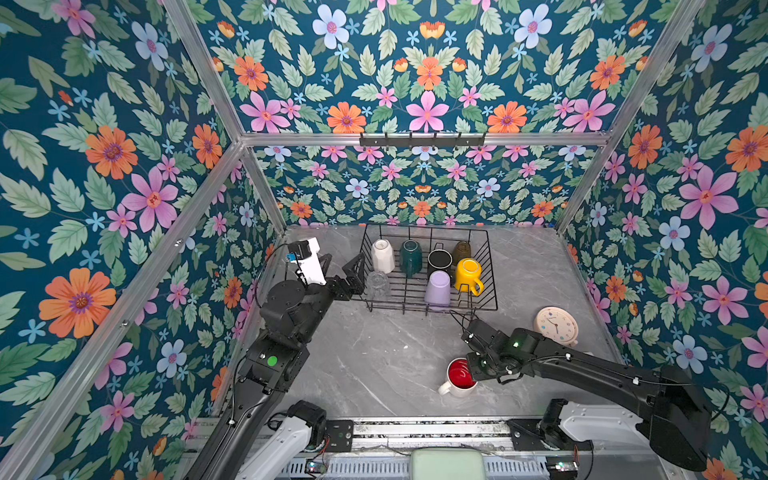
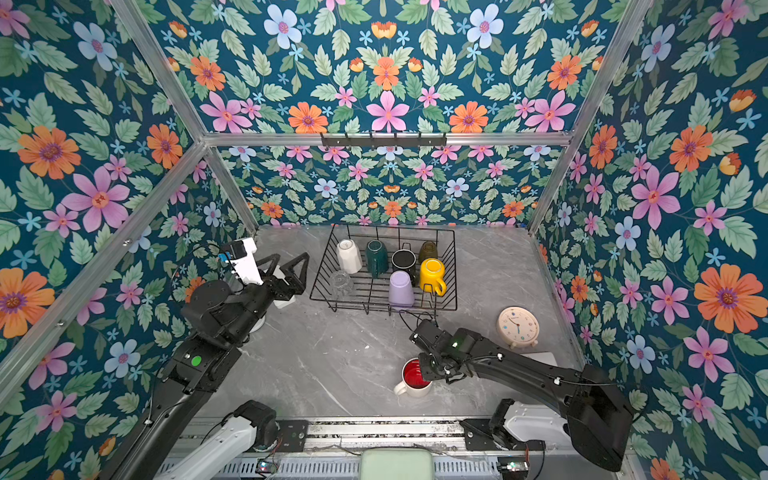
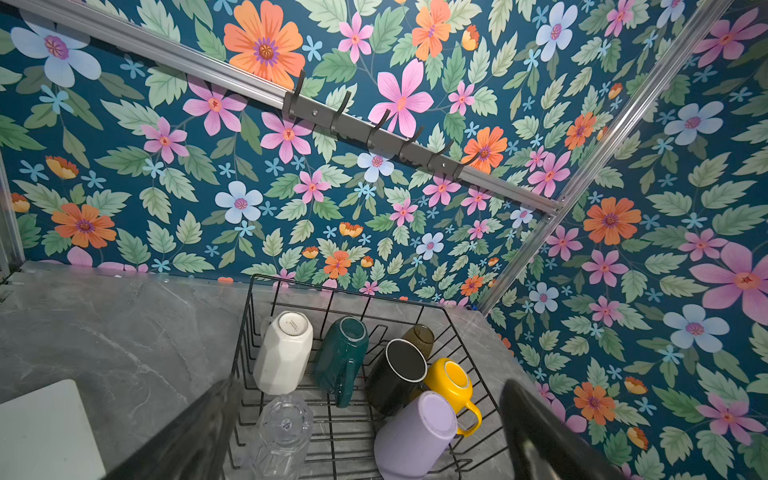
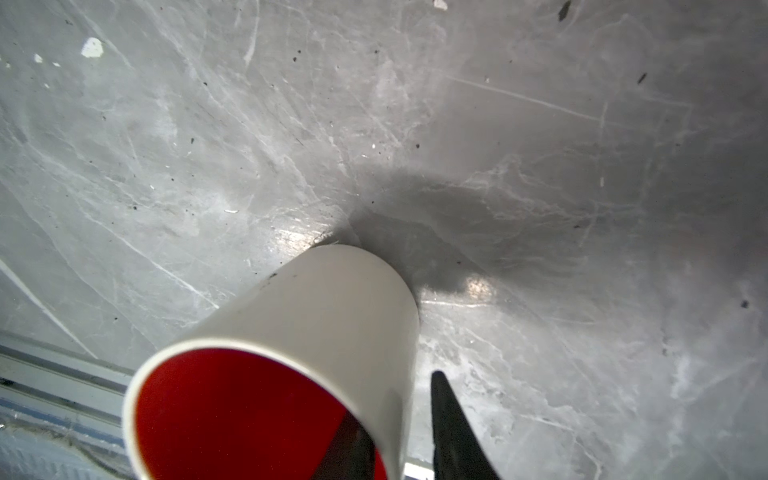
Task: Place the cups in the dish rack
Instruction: 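Grasp the white red-lined mug rim with the right gripper while the left gripper withdraws, then lift the white mug and tip it sideways toward the left gripper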
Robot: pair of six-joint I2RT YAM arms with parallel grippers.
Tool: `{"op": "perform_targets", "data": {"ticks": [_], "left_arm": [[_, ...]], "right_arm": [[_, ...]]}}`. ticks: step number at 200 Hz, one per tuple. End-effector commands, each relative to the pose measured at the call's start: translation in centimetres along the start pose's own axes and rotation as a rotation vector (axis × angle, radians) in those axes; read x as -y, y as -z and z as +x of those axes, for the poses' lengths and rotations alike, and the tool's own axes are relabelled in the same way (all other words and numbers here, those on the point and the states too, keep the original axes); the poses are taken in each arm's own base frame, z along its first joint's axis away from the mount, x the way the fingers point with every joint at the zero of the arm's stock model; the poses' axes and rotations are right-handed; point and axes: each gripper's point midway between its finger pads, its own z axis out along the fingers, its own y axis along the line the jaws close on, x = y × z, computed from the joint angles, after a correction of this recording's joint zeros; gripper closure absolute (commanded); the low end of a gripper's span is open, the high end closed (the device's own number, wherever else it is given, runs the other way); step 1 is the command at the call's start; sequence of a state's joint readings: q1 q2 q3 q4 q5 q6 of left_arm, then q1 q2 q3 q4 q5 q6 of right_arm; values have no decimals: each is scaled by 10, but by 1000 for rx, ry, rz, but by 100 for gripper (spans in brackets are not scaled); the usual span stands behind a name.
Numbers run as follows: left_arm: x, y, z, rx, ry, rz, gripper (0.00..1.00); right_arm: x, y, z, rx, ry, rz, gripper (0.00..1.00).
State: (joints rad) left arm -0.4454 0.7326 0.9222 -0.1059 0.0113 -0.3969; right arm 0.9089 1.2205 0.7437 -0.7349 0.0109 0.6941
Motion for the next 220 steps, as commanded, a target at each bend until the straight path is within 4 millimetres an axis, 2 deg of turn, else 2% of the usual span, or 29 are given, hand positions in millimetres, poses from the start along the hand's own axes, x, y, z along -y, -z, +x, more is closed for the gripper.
{"op": "perform_targets", "data": {"ticks": [1, 79, 115, 173, 220], "left_arm": [[2, 1, -4, 13, 4, 8, 0], [1, 2, -1, 8, 0, 5, 0], [0, 2, 0, 7, -4, 4, 0], [-1, 2, 4, 13, -5, 12, 0], [16, 6, 6, 17, -29, 117, 0]], "right_arm": [[-1, -2, -4, 12, 15, 18, 79], [-6, -11, -2, -22, 45, 46, 98], [-9, -5, -4, -17, 51, 33, 100], [-30, 22, -17, 58, 38, -89, 100], [-53, 60, -31, 146, 18, -253, 100]]}}
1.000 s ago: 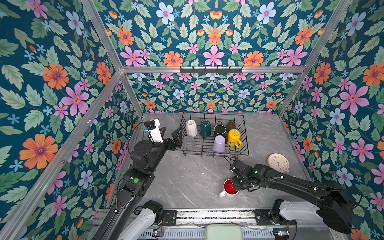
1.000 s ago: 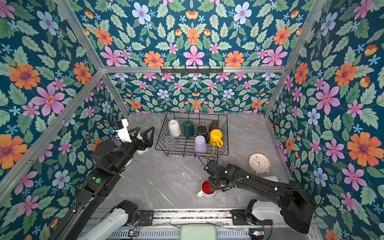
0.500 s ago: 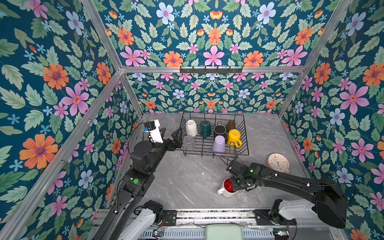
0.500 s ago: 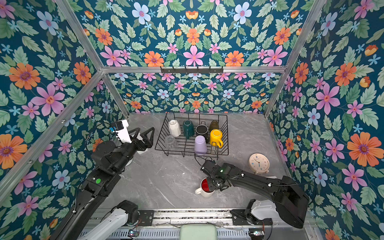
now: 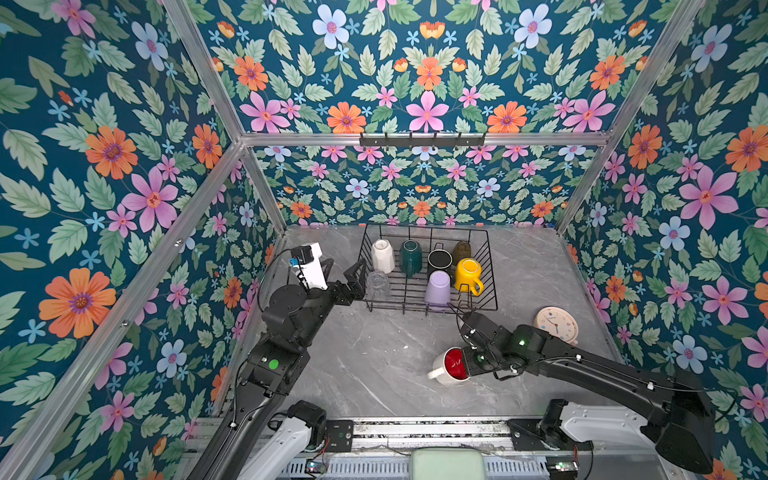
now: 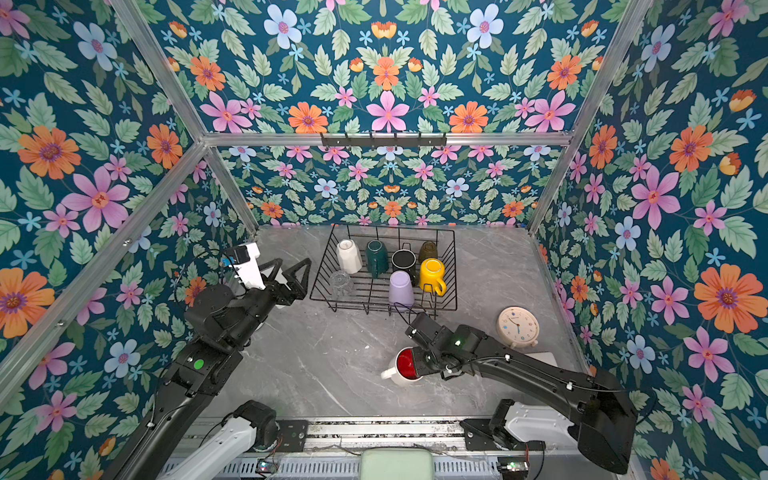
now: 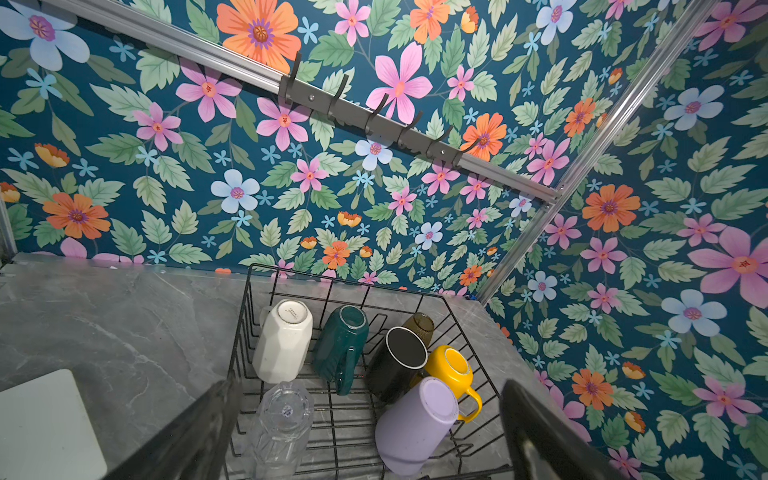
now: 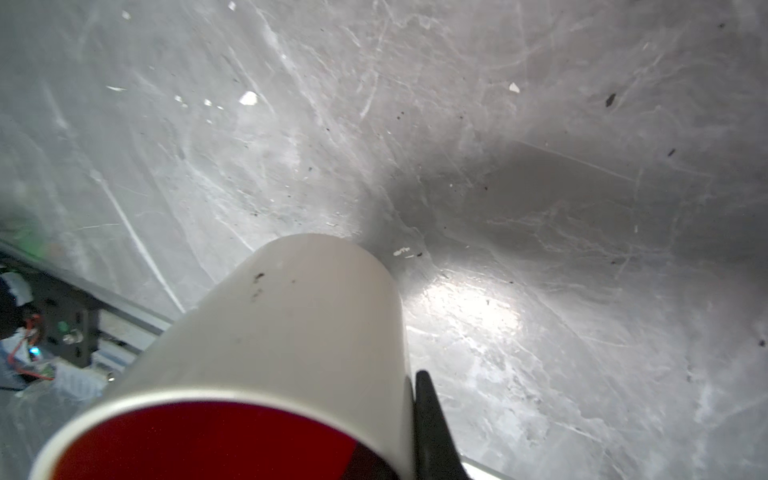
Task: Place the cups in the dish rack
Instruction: 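Lift the white mug and tip it sideways toward the left gripper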
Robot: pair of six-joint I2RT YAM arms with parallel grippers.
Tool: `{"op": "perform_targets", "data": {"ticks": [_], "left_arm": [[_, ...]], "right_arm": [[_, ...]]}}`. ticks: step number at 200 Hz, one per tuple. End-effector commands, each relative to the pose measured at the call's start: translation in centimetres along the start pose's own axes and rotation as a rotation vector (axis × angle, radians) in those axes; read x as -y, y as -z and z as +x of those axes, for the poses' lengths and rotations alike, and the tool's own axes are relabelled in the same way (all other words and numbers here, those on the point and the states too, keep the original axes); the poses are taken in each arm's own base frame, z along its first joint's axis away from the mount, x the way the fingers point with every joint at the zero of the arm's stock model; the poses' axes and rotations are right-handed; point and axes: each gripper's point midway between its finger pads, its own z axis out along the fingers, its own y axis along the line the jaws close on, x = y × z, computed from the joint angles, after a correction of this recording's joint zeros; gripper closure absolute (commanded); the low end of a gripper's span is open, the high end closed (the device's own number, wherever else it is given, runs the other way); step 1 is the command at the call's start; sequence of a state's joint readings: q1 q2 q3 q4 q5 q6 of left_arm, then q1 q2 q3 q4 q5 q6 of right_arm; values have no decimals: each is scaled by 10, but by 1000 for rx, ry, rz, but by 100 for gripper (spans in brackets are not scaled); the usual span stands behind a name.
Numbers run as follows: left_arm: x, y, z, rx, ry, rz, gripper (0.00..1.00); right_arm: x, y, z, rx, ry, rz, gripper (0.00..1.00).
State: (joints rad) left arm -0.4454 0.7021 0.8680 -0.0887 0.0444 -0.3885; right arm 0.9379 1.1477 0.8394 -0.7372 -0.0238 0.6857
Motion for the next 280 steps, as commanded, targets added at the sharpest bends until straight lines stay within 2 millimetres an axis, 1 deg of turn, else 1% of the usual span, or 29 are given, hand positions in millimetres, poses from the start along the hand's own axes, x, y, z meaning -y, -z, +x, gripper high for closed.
{"op": "perform_targets", "data": {"ticks": [1, 37, 81, 112, 142, 157, 183, 193, 225, 280], "left_arm": [[17, 2, -8, 35, -22, 92, 0], [40, 7, 0, 30, -43, 247, 0], [74, 17, 14, -4, -74, 472, 0], [99, 28, 29, -60, -74, 662, 0], [115, 38, 47, -139, -68, 810, 0], [119, 41, 57, -179, -62, 862, 0], [126, 48, 63, -217, -42, 941, 0], [128, 50, 65, -225, -40, 960, 0], [127, 49, 70, -234, -32, 965, 0], [125, 44, 78, -263, -22, 967, 0]], "right_arm": [[-21, 17, -13, 55, -21, -113, 100], [-39, 49, -32, 140, -93, -325, 100], [-48, 86, -51, 238, -163, -525, 100], [-56, 100, -60, 274, -216, -652, 100], [-62, 114, -69, 300, -256, -765, 100], [-64, 122, -75, 318, -279, -835, 100], [-66, 137, -86, 347, -317, -942, 100], [-71, 145, -90, 360, -304, -982, 100], [-87, 162, -99, 343, -279, -1092, 100], [-99, 175, -105, 321, -238, -1125, 100]]}}
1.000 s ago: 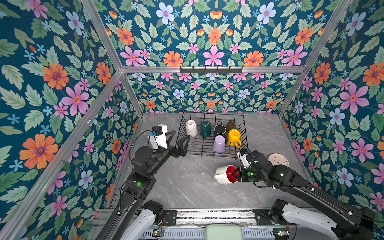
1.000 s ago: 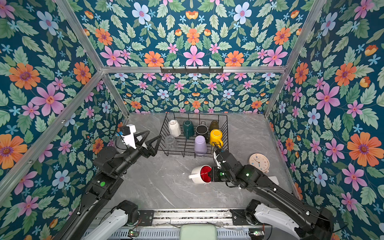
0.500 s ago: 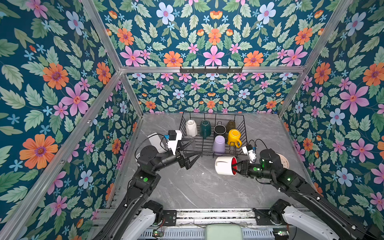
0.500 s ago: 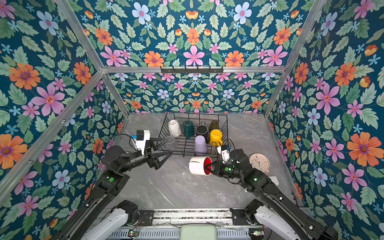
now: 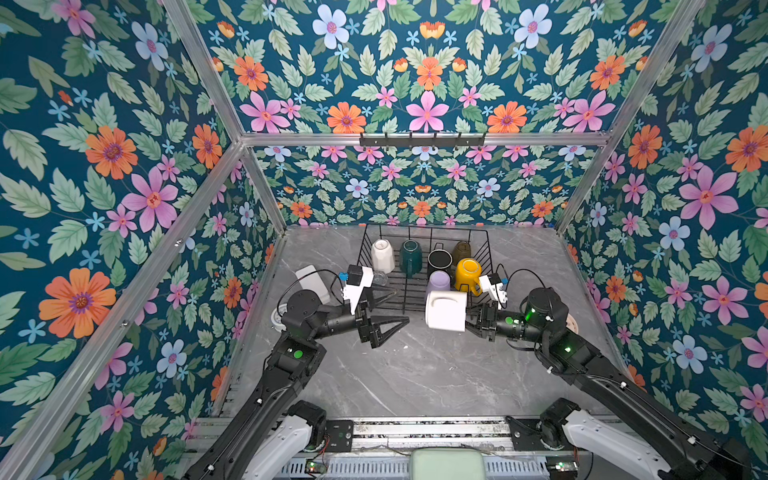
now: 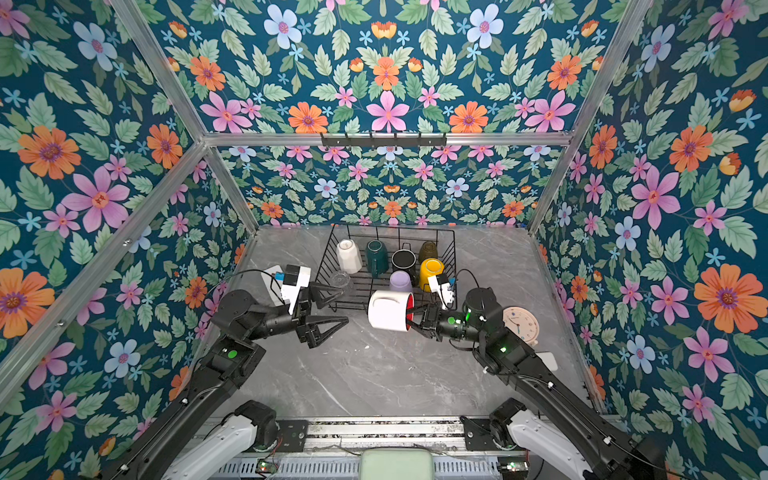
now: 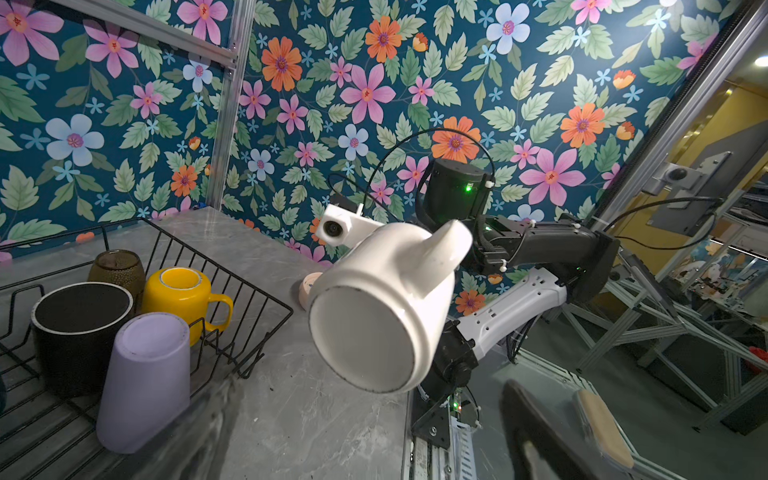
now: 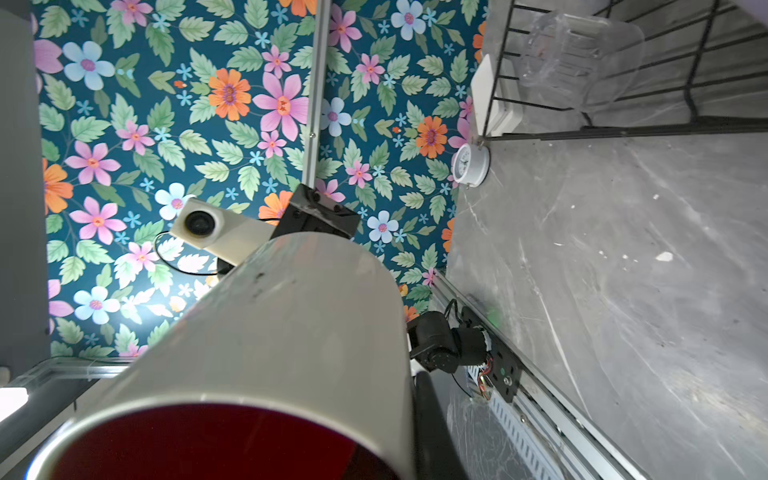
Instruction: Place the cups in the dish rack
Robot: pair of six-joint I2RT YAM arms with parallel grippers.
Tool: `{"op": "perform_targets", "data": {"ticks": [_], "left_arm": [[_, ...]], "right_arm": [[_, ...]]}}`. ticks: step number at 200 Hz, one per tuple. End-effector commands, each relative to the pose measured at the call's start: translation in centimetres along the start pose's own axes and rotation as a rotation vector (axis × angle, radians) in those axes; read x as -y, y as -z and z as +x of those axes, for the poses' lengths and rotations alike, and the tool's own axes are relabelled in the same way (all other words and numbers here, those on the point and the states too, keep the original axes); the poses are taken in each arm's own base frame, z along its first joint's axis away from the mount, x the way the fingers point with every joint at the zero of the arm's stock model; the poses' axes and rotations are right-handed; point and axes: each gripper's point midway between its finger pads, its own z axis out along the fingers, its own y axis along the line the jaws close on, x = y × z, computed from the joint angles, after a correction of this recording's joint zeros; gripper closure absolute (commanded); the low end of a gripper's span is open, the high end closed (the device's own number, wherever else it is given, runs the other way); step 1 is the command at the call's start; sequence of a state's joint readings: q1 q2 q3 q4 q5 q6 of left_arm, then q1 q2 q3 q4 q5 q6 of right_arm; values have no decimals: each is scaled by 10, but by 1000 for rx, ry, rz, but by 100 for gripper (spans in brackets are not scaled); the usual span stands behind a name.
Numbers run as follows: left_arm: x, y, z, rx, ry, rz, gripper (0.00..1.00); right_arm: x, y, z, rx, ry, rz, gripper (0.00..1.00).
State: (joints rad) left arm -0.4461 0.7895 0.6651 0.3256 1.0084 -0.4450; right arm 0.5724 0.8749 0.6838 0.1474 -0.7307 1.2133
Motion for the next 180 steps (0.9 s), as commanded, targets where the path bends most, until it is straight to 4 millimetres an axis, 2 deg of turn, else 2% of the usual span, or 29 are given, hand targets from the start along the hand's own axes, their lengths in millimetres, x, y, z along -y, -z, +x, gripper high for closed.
{"op": "perform_targets", "data": {"ticks": [1, 79, 128, 180], "left_arm": [[6, -1, -4, 10, -29, 36, 0], [11, -1, -8, 9, -44, 51, 0], [8, -3, -9, 0, -48, 51, 0], [6, -4, -8, -4, -49, 45, 0]], "right_arm": [[-33, 1, -2, -15, 70, -109, 100], [-44, -14, -13, -16, 85, -149, 100], [-55, -32, -6, -77, 107, -174, 100], [-57, -48, 5, -127, 109, -184, 100]]}}
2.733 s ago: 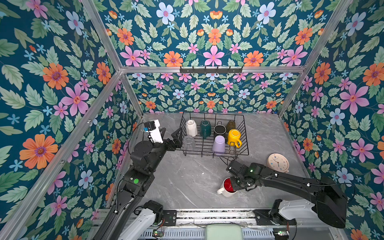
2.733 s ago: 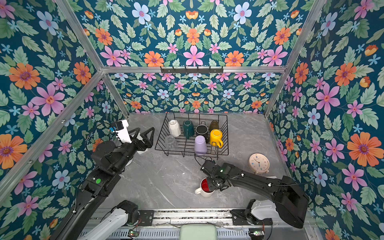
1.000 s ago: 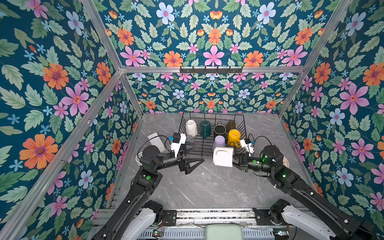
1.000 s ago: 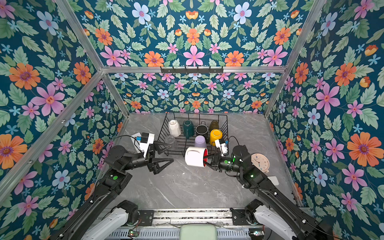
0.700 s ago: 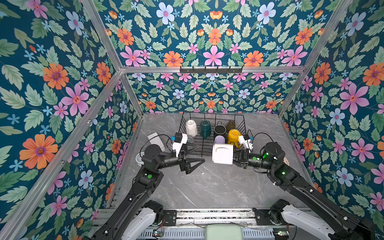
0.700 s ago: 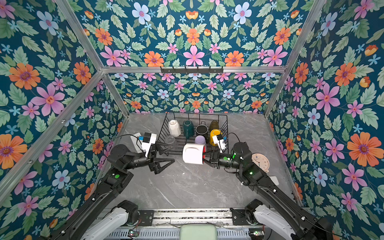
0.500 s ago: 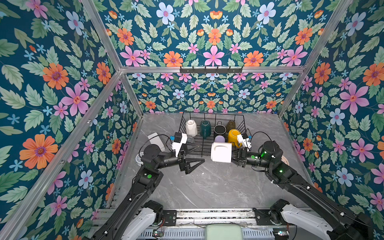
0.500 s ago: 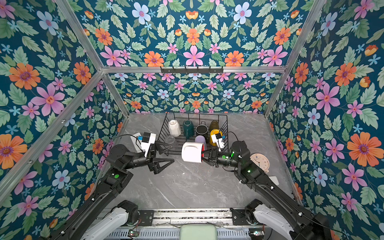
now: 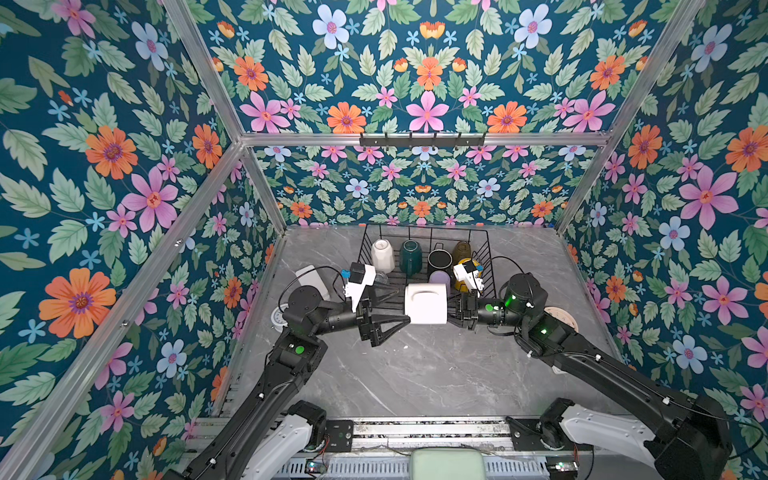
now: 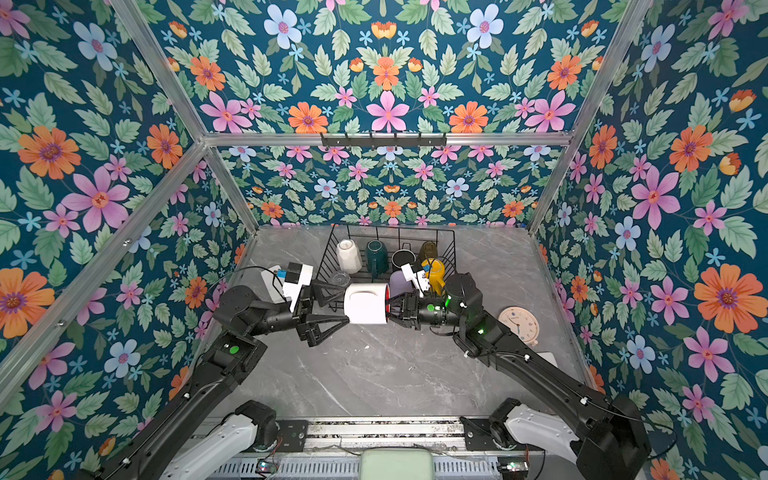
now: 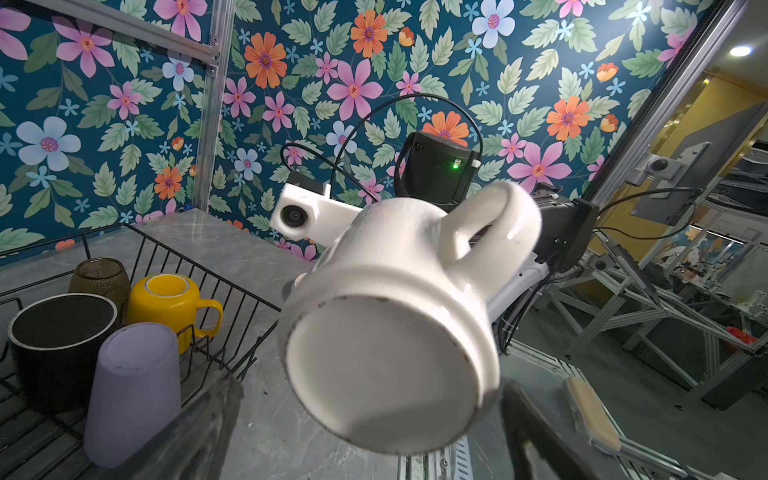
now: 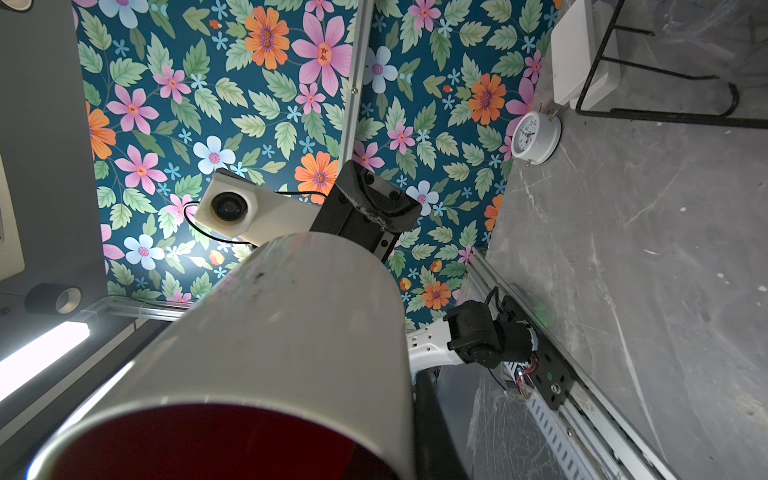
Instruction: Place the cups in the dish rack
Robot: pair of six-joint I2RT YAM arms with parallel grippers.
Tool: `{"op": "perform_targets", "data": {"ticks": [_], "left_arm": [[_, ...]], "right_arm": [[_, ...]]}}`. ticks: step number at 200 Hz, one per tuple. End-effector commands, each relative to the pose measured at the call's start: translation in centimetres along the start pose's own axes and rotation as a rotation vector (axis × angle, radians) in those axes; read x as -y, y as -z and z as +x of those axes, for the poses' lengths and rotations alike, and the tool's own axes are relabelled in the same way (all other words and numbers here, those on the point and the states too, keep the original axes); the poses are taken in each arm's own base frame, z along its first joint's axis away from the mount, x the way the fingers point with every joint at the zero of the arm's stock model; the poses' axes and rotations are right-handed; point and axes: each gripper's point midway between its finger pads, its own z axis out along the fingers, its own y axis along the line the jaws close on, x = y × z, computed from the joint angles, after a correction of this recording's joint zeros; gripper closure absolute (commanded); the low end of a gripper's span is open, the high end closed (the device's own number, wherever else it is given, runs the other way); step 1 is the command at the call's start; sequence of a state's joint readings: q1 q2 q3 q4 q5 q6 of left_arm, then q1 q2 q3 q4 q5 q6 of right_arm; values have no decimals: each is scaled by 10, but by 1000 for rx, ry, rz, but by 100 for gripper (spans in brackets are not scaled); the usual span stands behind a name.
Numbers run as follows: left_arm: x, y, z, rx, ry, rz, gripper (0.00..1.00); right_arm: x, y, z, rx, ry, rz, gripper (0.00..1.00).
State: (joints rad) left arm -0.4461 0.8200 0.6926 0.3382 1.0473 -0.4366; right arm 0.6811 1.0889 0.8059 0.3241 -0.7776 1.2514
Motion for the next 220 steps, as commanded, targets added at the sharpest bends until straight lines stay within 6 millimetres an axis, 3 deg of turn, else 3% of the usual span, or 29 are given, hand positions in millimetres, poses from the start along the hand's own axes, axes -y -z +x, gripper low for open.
{"op": "perform_targets", "data": {"ticks": [1, 220], "left_arm": [[2, 0, -4, 7, -34, 8, 0], [5, 0, -1, 3, -34, 28, 0]], "right_arm": [[-24, -4, -1, 1, 86, -78, 100], [-37, -55, 23, -121, 61, -156, 100]]}}
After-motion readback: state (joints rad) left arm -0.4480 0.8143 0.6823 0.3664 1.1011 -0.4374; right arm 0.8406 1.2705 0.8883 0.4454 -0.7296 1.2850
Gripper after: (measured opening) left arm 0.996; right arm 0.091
